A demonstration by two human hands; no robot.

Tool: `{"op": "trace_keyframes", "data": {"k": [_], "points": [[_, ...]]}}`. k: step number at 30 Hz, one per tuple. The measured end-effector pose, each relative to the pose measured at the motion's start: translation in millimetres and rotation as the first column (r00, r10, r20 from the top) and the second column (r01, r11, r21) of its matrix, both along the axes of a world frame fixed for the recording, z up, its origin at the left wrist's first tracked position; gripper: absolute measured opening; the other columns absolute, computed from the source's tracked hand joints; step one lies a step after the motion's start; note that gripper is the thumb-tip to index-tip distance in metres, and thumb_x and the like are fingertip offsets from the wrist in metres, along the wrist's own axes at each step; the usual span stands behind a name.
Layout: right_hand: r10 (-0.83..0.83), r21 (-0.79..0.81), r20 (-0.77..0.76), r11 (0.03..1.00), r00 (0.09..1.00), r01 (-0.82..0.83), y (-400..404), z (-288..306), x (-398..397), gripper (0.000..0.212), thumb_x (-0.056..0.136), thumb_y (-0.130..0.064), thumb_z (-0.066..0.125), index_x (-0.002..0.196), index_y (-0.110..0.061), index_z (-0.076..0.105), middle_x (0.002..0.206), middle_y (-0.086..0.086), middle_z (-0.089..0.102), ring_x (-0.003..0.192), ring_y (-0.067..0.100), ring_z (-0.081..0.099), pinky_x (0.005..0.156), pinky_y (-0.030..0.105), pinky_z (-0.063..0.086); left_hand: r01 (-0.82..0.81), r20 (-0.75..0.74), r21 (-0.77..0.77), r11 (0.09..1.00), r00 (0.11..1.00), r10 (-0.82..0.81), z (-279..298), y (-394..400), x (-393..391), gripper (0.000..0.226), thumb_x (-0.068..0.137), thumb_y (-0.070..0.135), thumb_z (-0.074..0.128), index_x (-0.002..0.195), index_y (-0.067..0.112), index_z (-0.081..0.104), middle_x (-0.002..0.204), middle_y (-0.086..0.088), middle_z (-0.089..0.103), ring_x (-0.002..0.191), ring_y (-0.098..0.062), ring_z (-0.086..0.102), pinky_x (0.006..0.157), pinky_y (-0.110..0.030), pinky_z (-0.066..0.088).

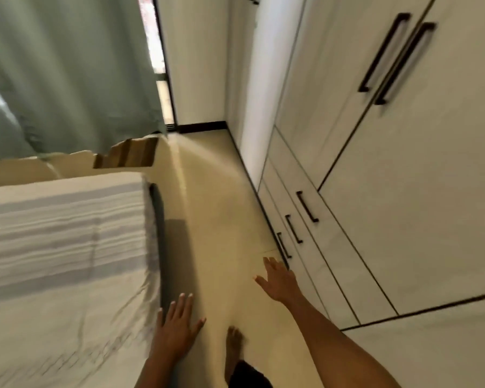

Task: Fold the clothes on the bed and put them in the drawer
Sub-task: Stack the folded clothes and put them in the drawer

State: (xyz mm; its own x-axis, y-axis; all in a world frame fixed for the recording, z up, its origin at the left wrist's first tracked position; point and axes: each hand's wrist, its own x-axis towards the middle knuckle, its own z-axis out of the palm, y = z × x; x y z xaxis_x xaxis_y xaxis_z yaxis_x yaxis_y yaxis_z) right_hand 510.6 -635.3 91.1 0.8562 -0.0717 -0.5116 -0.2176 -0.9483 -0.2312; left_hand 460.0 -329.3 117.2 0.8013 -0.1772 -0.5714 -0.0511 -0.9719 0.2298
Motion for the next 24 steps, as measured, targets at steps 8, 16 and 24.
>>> {"op": "trace_keyframes", "data": {"k": [8,16,24], "points": [[-0.304,-0.037,-0.004,0.952,0.953,0.304,-145,-30,154,0.082,0.101,-0.062,0.032,0.16,-0.02,-0.006,0.168,0.007,-0.011,0.155,0.025,-0.003,0.122,0.052,0.005,0.244,0.046,0.006,0.97,0.969,-0.244,-37,-112,182,0.104,0.068,0.083,-0.03,0.151,0.022,-0.019,0.162,-0.004,-0.015,0.151,-0.029,-0.006,0.117,-0.048,-0.012],[-0.394,-0.111,-0.087,0.917,0.915,0.384,-198,-83,244,0.087,0.101,-0.06,0.036,0.159,-0.013,-0.01,0.167,0.014,-0.009,0.155,0.029,-0.001,0.123,0.053,0.01,0.325,0.04,-0.068,0.943,0.946,-0.323,-49,-188,311,0.09,0.074,0.079,-0.017,0.146,0.027,-0.033,0.156,-0.001,-0.034,0.147,-0.022,-0.024,0.118,-0.041,-0.017],[-0.511,-0.213,0.024,0.837,0.859,0.504,-188,-106,264,0.092,0.096,-0.066,0.04,0.16,-0.017,-0.003,0.162,0.019,0.017,0.146,0.037,0.025,0.113,0.055,0.023,0.451,0.016,-0.017,0.892,0.892,-0.451,-57,-201,359,0.092,0.074,0.08,-0.016,0.149,0.027,-0.028,0.156,-0.002,-0.032,0.147,-0.023,-0.022,0.114,-0.038,-0.022]]}}
